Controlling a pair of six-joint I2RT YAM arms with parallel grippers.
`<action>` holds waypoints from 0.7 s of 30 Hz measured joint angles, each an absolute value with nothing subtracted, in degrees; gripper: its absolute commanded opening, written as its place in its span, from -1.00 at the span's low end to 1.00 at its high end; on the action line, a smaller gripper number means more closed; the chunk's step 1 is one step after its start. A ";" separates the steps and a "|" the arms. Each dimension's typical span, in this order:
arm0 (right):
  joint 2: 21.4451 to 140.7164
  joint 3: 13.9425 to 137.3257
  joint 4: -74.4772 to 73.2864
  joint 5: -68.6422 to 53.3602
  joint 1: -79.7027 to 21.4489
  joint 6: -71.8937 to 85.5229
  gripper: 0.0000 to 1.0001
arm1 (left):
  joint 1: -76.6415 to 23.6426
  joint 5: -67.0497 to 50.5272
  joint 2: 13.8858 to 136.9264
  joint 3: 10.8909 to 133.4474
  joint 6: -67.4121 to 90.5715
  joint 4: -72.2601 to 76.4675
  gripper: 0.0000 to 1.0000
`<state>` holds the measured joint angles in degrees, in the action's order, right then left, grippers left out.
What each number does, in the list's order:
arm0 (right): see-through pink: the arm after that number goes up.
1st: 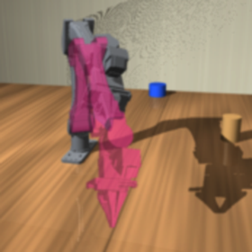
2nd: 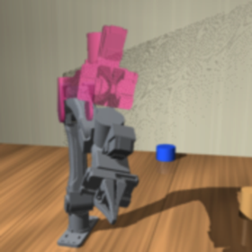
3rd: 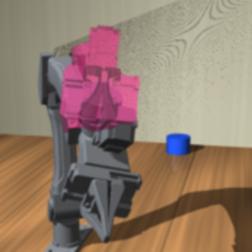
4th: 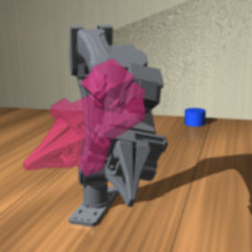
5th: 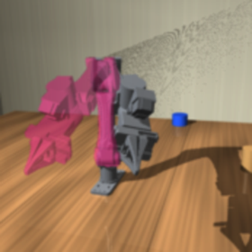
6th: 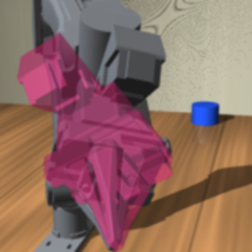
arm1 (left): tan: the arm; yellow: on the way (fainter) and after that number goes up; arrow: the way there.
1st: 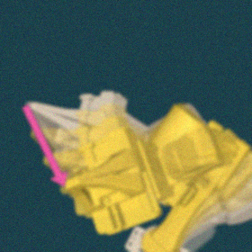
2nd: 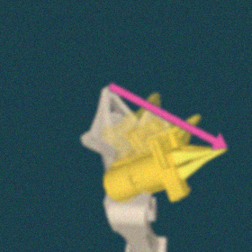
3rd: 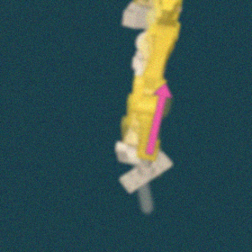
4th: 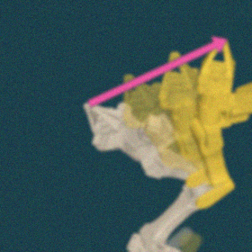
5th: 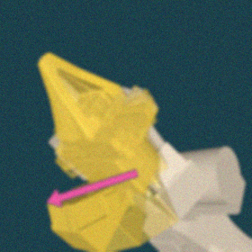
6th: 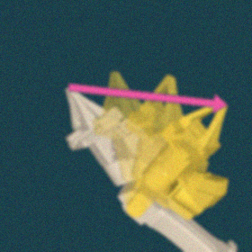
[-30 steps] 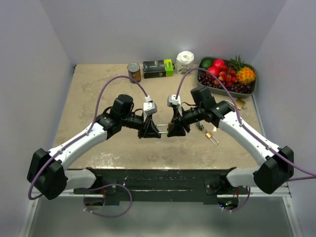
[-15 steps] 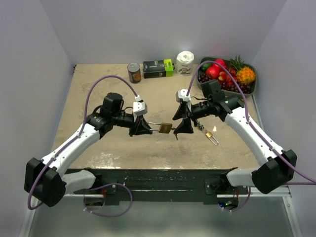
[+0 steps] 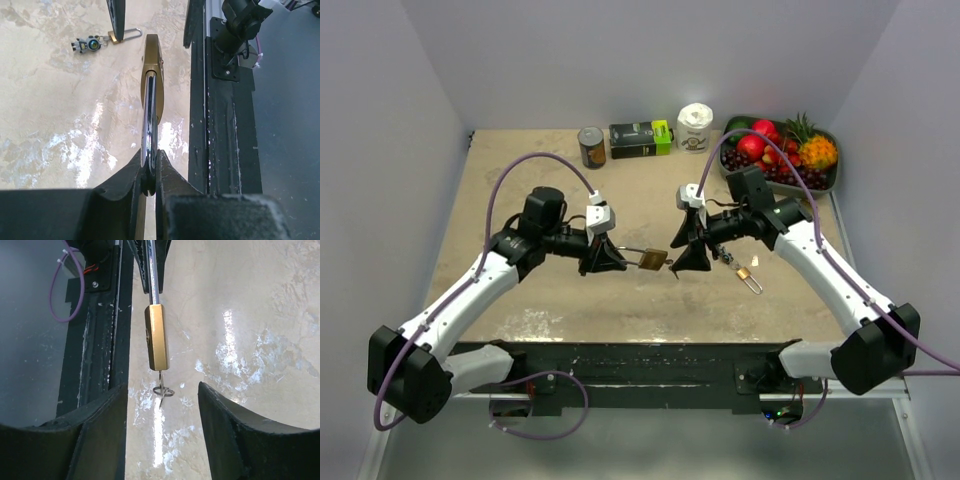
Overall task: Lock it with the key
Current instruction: Lock the lock.
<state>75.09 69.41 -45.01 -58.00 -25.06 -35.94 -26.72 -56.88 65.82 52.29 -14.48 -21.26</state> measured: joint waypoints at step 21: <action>74.91 65.08 -25.93 -57.78 -31.92 -21.93 -1.00 | -26.72 -58.72 64.73 52.29 -6.33 -14.09 -0.79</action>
